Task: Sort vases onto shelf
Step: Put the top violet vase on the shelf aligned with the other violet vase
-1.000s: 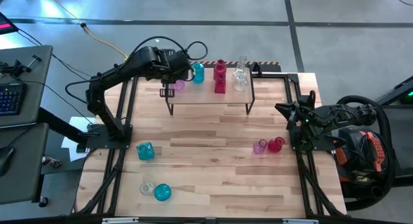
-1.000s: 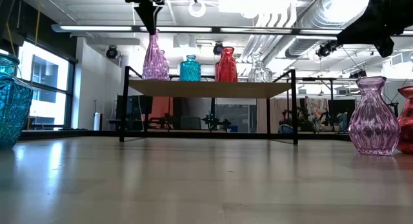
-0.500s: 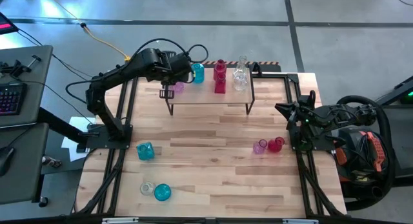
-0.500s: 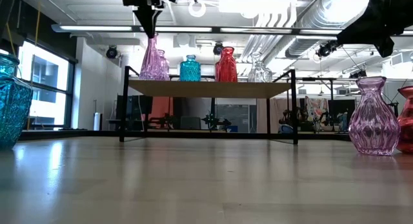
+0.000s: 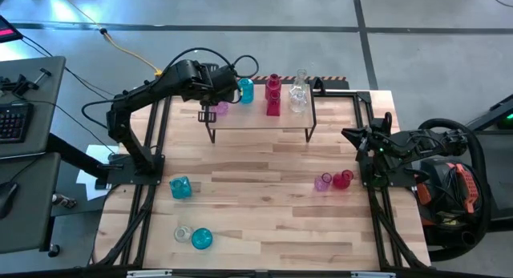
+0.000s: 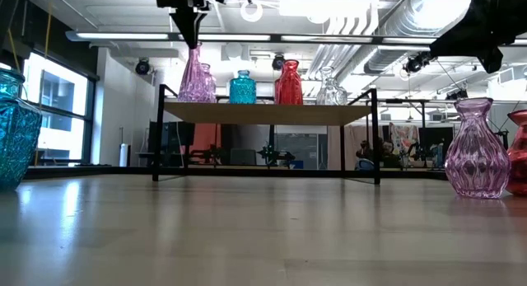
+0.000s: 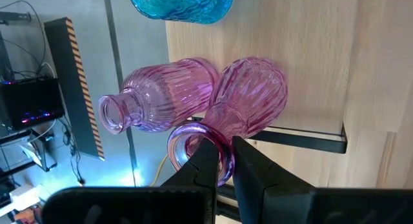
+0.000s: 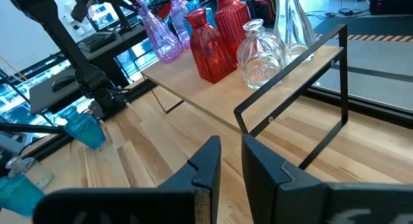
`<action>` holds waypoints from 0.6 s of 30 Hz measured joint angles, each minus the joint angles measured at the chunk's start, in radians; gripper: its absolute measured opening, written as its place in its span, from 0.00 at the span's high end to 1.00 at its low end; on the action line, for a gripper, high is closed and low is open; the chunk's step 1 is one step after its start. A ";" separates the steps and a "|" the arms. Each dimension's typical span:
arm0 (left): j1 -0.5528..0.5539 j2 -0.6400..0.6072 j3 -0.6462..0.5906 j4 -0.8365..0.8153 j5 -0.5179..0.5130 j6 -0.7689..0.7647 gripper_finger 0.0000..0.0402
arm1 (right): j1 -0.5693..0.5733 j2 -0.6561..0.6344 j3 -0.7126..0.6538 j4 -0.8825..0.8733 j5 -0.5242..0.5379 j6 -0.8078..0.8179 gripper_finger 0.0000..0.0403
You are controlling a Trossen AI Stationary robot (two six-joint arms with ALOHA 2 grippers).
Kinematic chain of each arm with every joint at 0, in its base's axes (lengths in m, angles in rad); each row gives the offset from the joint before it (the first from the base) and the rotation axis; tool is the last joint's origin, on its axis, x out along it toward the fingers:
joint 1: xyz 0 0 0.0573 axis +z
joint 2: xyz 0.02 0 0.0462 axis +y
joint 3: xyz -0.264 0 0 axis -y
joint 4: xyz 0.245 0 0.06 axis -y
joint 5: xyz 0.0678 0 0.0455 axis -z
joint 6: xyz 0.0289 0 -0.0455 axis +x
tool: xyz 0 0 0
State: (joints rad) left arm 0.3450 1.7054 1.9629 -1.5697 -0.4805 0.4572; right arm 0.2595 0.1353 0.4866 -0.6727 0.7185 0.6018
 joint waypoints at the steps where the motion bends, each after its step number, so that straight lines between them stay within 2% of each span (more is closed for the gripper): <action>1: 0.000 0.000 0.000 0.000 0.000 0.000 0.96 | 0.000 0.000 0.000 0.000 0.000 0.000 0.89; 18: 0.002 0.000 0.000 -0.001 0.003 0.016 0.96 | 0.000 0.000 0.000 0.000 0.000 0.000 0.89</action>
State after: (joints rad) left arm 0.3466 1.7054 1.9625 -1.5703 -0.4771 0.4732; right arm 0.2592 0.1356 0.4866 -0.6727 0.7185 0.6018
